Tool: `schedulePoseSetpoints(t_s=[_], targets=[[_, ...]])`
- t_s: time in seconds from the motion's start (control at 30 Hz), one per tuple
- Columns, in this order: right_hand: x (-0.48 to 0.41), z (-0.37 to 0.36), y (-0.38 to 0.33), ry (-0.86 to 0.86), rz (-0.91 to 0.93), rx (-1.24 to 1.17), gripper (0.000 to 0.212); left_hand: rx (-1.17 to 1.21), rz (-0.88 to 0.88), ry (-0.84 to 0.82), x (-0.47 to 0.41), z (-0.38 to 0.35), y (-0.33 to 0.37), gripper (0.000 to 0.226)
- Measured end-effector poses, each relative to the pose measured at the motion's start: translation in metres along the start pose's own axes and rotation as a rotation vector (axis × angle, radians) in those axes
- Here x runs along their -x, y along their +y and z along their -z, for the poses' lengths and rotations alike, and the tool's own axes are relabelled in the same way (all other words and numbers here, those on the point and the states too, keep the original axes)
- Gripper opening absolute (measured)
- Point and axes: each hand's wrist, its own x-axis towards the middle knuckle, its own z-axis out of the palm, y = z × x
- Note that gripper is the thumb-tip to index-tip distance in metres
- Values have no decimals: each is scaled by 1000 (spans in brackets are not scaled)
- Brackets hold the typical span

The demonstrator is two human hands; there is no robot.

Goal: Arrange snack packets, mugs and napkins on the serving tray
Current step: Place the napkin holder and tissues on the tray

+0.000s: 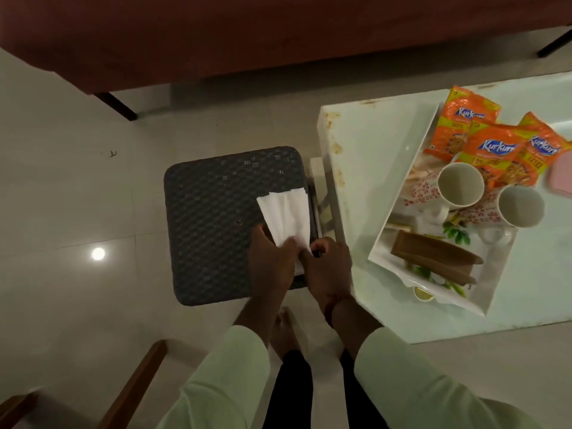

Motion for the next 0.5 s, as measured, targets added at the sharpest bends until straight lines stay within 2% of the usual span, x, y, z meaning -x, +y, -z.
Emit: schedulePoseSetpoints(t_s=[0.13,0.3,0.4,0.5], targets=[[15,19,-1,-31,1,-73,18,132,122,-137,7,15,8,43],[35,68,3,-56,33,-167,12,442,227,-441,38,33,20,57],[48,97,10,22,111,-150,25,544,259,-546,60,24,29,76],[61,126,23,191,229,-15,42,671,301,-611,85,4,37,73]])
